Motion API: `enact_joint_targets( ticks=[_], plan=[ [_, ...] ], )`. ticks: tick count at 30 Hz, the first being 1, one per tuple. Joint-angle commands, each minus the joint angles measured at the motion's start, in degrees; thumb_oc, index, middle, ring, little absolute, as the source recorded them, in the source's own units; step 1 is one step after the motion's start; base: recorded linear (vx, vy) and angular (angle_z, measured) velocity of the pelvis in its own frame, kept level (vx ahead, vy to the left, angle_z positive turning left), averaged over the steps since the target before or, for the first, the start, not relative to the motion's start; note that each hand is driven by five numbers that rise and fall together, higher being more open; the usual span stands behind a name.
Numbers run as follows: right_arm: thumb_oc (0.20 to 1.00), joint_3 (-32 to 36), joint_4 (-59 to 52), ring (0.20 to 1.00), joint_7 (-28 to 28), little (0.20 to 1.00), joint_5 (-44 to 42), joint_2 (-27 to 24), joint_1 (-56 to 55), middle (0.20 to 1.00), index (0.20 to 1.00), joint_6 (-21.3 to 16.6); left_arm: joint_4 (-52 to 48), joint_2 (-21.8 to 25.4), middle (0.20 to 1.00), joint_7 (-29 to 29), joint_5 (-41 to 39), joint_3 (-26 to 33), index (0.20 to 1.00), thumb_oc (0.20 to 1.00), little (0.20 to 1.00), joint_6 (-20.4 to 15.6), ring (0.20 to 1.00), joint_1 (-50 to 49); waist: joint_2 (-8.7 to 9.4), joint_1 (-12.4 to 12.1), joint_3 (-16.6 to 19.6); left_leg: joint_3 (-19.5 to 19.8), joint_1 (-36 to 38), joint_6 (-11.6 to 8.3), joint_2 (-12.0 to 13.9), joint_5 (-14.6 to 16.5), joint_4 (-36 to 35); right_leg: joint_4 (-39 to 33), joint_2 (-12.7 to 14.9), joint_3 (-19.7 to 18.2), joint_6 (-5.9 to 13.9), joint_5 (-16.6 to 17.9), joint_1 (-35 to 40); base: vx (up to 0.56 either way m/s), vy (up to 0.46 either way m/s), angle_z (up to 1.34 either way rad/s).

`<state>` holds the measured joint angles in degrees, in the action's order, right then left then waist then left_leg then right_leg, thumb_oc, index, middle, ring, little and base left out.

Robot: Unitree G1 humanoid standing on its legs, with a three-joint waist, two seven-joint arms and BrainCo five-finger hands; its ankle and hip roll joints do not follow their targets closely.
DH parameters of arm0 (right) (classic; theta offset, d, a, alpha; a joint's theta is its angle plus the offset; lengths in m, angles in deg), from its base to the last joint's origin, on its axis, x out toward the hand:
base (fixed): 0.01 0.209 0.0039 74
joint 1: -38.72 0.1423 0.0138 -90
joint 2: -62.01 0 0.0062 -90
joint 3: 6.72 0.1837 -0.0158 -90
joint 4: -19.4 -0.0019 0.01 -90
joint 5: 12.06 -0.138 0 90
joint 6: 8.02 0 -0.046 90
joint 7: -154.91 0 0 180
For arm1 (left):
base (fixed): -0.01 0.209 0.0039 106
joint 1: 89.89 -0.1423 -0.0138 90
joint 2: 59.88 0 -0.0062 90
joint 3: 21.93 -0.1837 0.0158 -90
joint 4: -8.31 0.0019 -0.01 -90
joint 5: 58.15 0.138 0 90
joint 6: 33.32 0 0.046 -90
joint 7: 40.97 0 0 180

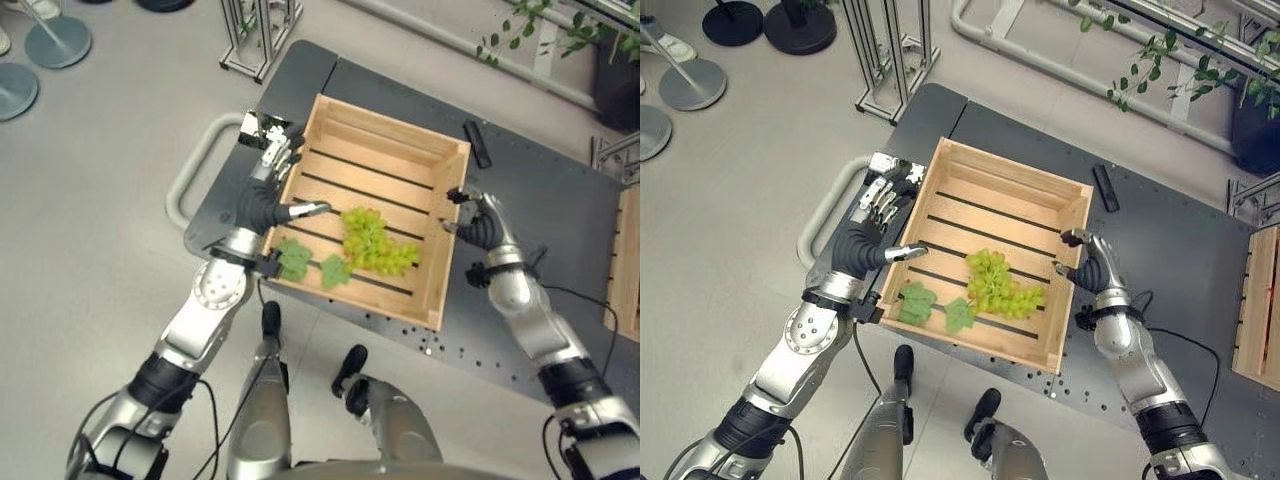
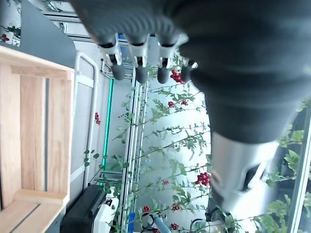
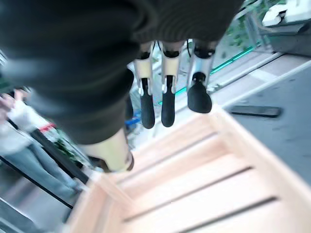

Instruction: Pick up the fruits from the basket on one side to the basket on the other side

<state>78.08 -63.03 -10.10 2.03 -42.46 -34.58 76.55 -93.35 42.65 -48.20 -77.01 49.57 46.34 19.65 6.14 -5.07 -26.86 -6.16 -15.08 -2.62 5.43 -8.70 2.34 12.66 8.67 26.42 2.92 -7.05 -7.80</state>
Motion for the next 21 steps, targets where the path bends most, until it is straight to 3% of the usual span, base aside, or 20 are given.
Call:
enact_joint_targets(
  ticks=[1,2,3,14,17,21],
  plan=[
    [0.200,-0.65,-2.04,0.200,-3.43,0.200,-3.26,-2.22,0.10,0.200,0.200,-2.50,-1.34,-0.14,1.000,2.47,0.53,2.03,1.000,1.000,1.000,-1.58,1.000,-2.86,1.02,1.85,6.30,-1.29,3.01,-1.14,0.66,5.81,1.46,-8.06,2.23,-0.47,5.31,5.23,2.43,0.01,0.014,-0.03],
    [0.413,-0.91,-1.35,0.413,-3.40,0.413,-3.40,-1.94,0.16,0.413,0.413,-2.29,-1.54,-0.16,1.000,2.47,0.70,2.02,1.000,1.000,1.000,-1.65,1.000,-3.10,1.03,1.81,6.46,-1.39,3.01,-1.10,0.58,5.77,1.35,-8.18,2.21,-0.49,5.36,5.29,2.35,0.00,0.015,-0.06],
    [1.000,-1.68,-0.44,1.000,-3.81,1.000,-3.08,-1.73,0.54,1.000,1.000,-1.99,-1.87,-0.17,1.000,2.35,0.50,2.11,1.000,1.000,1.000,-1.66,1.000,-3.07,1.05,1.68,6.36,-1.39,2.77,-1.02,0.57,5.75,1.52,-8.04,2.22,-0.73,5.33,5.36,2.00,-0.02,0.005,-0.08],
    [1.000,-13.29,14.28,1.000,-6.81,1.000,-1.35,3.54,8.70,1.000,1.000,1.59,-4.01,-2.24,1.000,0.93,0.57,-0.84,1.000,1.000,1.000,-1.08,1.000,2.31,2.04,-0.63,1.86,0.07,-2.55,-1.33,2.03,5.46,4.86,-7.05,1.50,-0.55,4.81,5.68,-1.58,-0.05,-0.020,-0.04],
    [1.000,-14.00,16.04,1.000,-6.83,1.000,-1.10,3.88,9.46,1.000,1.000,1.86,-4.10,-2.26,1.000,0.77,0.70,-0.92,1.000,1.000,1.000,-1.00,1.000,2.74,2.05,-0.79,1.37,0.35,-3.19,-1.42,2.19,5.56,5.35,-6.81,1.48,-0.36,4.72,5.59,-1.89,-0.02,-0.041,0.10],
    [1.000,-15.33,27.33,1.000,-5.72,1.000,-3.40,7.64,12.41,1.000,1.000,4.50,-4.48,-3.45,1.000,-0.52,1.24,-1.87,1.000,1.000,1.000,-0.51,1.000,5.09,1.66,-2.32,-1.84,1.43,-6.23,-1.65,2.55,5.23,6.78,-5.30,1.50,0.82,4.48,5.52,-3.81,-0.05,-0.025,0.10]
  ],
)
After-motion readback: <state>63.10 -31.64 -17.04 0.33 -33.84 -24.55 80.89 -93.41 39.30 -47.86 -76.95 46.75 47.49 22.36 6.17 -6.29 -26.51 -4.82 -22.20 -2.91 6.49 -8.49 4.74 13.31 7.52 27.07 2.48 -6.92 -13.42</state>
